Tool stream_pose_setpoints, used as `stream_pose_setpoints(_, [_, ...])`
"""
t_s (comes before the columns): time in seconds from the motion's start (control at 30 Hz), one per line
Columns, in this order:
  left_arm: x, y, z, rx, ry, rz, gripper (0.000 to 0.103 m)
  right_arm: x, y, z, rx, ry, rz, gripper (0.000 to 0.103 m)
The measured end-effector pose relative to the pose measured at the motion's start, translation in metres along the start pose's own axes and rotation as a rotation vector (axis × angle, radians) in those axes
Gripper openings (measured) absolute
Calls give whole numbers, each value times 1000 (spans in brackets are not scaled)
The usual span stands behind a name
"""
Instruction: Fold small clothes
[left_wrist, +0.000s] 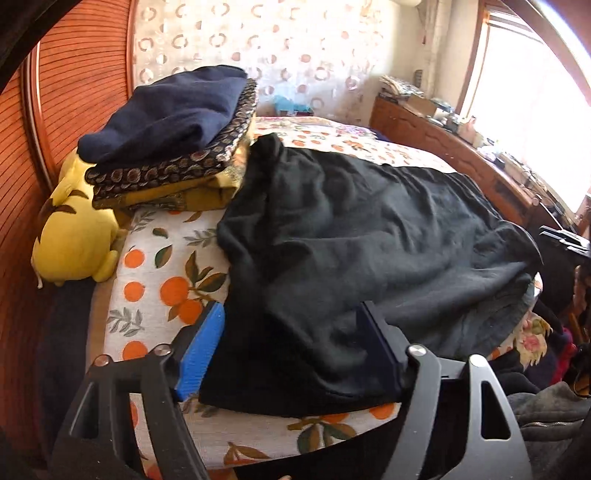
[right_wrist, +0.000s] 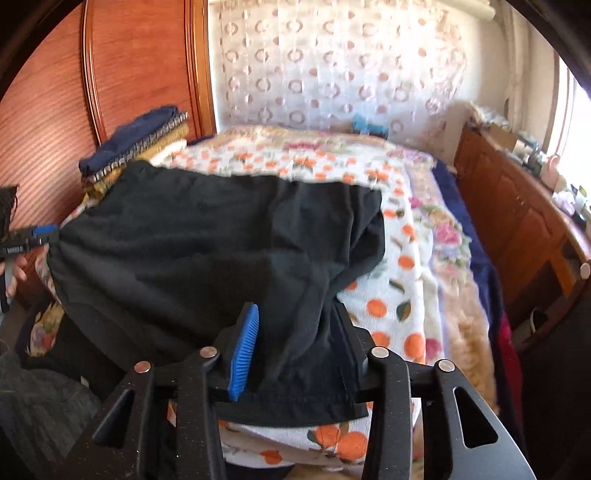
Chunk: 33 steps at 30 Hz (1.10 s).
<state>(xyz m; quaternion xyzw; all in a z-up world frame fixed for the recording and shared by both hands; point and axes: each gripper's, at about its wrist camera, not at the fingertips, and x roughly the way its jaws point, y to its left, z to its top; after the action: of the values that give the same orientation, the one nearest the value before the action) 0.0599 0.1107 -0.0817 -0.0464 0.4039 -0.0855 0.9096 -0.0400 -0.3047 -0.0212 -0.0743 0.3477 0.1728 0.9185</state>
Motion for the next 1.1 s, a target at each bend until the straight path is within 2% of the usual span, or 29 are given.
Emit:
stream_pose_setpoints(0.07, [2,1,-2,-10,9,0,76,-7,6,3,9,-38,-5,44])
stream_pose_setpoints(0.27, [10,2,-8,-13,31,41,77,-6,43,-1,-22,-67,104,44])
stream_pose_setpoints(0.47, [16,2,-14,-15,34,64,77,20,87,0,-88,-34,225,44])
stream_pose_setpoints(0.57, [16,1,-15,-13,28,74,77,32,103,1,-134,-14,249,44])
stream_pose_setpoints(0.83, [15,0,-17,-12,13,82,77,81,135,18,-167,-22,200,44])
stream_pose_setpoints(1.1, [13,1,-18,-26,0,74,77,116,165,20,-173,16,152,44])
